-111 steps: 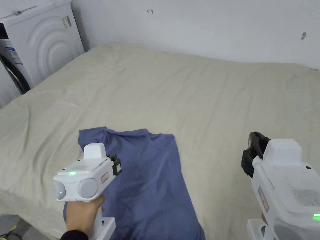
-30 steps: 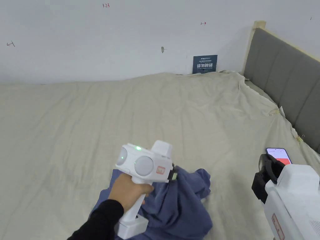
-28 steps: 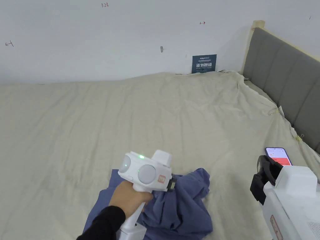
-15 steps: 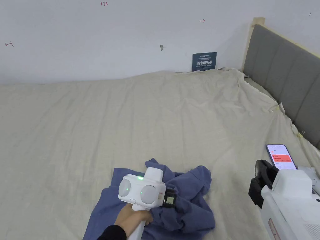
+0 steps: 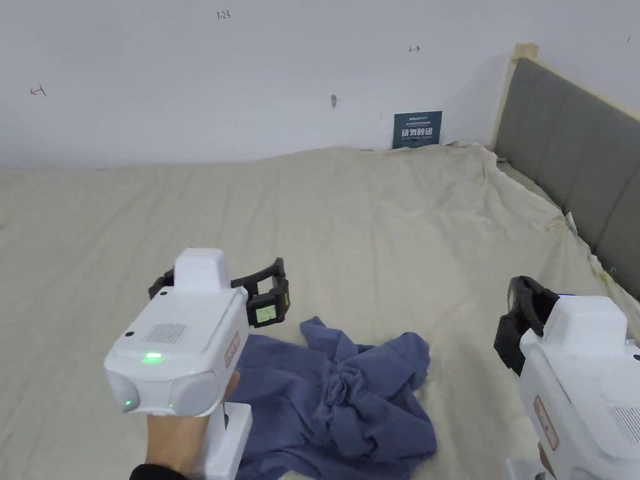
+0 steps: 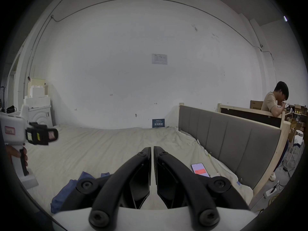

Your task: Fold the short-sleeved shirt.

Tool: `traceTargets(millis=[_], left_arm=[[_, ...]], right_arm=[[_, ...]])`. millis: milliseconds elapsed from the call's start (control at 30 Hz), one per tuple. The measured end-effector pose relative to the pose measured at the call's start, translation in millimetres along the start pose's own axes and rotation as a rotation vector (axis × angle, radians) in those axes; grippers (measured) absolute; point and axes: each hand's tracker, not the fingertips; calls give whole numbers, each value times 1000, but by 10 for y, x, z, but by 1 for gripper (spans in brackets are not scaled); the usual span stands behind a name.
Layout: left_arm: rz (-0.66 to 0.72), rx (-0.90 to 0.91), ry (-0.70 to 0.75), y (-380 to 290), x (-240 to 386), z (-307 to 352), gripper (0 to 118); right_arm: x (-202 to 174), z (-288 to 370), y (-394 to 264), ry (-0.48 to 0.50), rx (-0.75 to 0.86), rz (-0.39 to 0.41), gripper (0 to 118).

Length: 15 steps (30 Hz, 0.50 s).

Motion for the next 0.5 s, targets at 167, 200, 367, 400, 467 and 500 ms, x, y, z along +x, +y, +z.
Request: traceTargets(millis=[167, 200, 367, 400, 467, 500], left_arm=[[-25, 98, 104, -11, -278, 221, 61], [-30, 112, 108, -27, -306, 285, 45], [-44, 133, 123, -182, -501, 428, 4], [-46, 133, 128, -211, -519, 451, 0], [-53, 96, 131, -237, -541, 478, 0], [-47, 83, 132, -264, -557, 479, 0]], right_arm=[[-75, -30, 92, 14, 27, 10, 3], [-91, -37, 105, 17, 30, 10, 3], [-176, -46, 152, 31, 46, 19, 3], [-190, -47, 156, 34, 49, 18, 3], [-220, -48, 164, 39, 50, 19, 3], [-235, -49, 165, 41, 50, 20, 3]])
